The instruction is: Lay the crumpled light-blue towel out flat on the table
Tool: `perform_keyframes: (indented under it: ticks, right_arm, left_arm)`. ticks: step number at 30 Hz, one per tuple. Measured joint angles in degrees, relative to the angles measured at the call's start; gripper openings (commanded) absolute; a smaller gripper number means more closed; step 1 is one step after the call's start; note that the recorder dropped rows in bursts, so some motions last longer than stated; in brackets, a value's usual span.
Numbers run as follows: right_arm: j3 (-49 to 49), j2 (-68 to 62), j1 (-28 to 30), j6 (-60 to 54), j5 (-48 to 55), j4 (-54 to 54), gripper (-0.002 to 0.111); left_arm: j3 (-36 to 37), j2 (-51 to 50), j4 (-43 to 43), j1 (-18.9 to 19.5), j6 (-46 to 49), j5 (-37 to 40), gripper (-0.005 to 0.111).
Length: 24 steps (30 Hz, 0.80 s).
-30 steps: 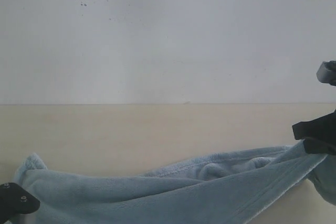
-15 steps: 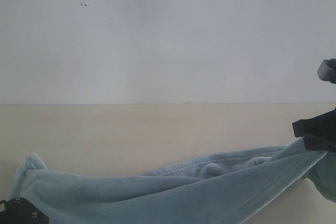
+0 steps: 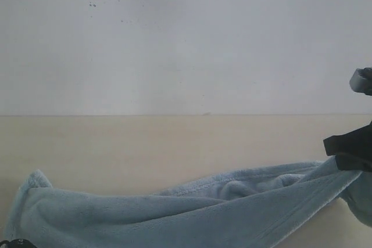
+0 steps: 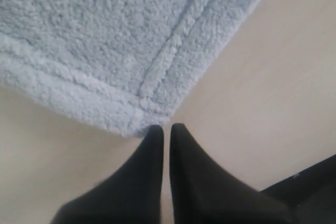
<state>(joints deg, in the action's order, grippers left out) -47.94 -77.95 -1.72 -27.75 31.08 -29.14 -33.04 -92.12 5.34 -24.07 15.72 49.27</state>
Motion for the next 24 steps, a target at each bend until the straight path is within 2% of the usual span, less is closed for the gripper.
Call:
perform_keyframes:
  ticks: [8,17,24]
  right_arm:
    - [0.0,0.0,0.0,-0.2,0.1,0.0,0.009]
    - [0.0,0.0,0.0,-0.2,0.1,0.0,0.009]
    - [0.0,0.0,0.0,-0.6,0.0,0.0,0.009]
  left_arm:
    - [-0.7,-0.2,0.0,0.0,0.0,0.1,0.004]
    - [-2.2,4.6,0.0,0.0,0.0,-2.3,0.004]
    - [-2.3,1.4,0.0,0.0,0.0,-4.6,0.004]
